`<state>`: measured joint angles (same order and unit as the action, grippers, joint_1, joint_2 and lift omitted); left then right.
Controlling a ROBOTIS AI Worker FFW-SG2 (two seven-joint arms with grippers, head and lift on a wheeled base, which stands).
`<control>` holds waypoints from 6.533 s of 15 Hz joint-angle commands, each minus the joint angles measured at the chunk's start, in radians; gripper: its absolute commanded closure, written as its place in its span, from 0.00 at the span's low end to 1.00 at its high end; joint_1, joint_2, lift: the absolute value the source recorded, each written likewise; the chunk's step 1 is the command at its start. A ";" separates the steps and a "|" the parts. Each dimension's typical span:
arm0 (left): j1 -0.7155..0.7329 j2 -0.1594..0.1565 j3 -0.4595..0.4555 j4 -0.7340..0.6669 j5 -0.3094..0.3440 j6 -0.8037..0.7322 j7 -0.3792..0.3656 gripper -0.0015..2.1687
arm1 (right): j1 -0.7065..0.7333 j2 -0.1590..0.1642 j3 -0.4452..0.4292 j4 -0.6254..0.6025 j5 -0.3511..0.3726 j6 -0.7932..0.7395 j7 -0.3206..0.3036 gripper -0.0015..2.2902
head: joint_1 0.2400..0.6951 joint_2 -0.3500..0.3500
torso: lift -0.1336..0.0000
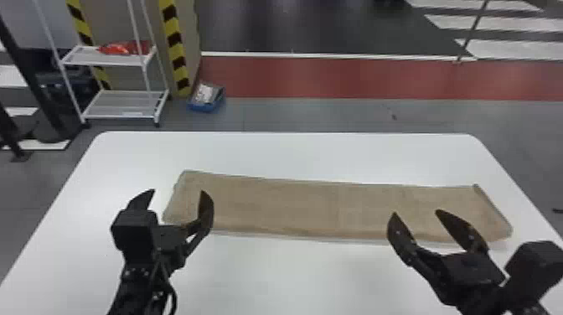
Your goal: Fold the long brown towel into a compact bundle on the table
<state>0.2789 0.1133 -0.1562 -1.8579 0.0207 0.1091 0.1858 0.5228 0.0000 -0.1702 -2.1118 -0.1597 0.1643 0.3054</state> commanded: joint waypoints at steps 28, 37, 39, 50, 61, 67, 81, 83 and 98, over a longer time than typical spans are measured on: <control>-0.402 0.012 0.109 0.365 0.081 0.504 -0.203 0.33 | -0.049 0.001 0.005 0.073 0.023 -0.002 0.014 0.05 | 1.00 0.50 | 0.18; -0.313 0.005 0.125 0.117 0.111 0.620 -0.187 0.79 | -0.049 0.001 0.005 0.075 0.012 -0.002 0.014 0.05 | 1.00 0.51 | 0.18; -0.308 -0.003 0.099 0.023 0.148 0.709 -0.170 0.79 | -0.050 0.001 0.006 0.078 0.003 -0.005 0.014 0.05 | 1.00 0.49 | 0.18; -0.481 -0.116 -0.330 0.275 0.183 0.596 0.027 0.71 | -0.083 -0.149 -0.110 0.227 -0.202 -0.082 0.011 0.05 | 1.00 0.09 | 0.18; -0.299 -0.116 -0.258 0.078 0.206 0.406 0.017 0.01 | -0.164 -0.118 0.014 0.236 -0.120 -0.036 -0.035 0.05 | 1.00 0.01 | 0.18; -0.103 -0.017 -0.089 -0.103 0.146 0.381 0.015 0.01 | -0.330 -0.014 0.209 0.346 0.063 0.087 -0.114 0.10 | 1.00 0.30 | 0.18; -0.030 0.005 -0.048 -0.104 0.136 0.357 -0.005 0.01 | -0.544 -0.009 0.380 0.642 0.154 0.090 -0.250 0.21 | 1.00 0.58 | 0.18; -0.024 0.005 -0.043 -0.104 0.136 0.357 -0.006 0.01 | -0.550 -0.009 0.383 0.655 0.155 0.093 -0.250 0.21 | 1.00 0.58 | 0.18; -0.010 0.005 -0.042 -0.106 0.136 0.357 -0.011 0.01 | -0.555 -0.009 0.416 0.635 0.149 0.173 -0.250 0.46 | 1.00 0.61 | 0.18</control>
<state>0.2679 0.1181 -0.1989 -1.9624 0.1564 0.4656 0.1748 -0.0335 -0.0092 0.2444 -1.4738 -0.0097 0.3381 0.0552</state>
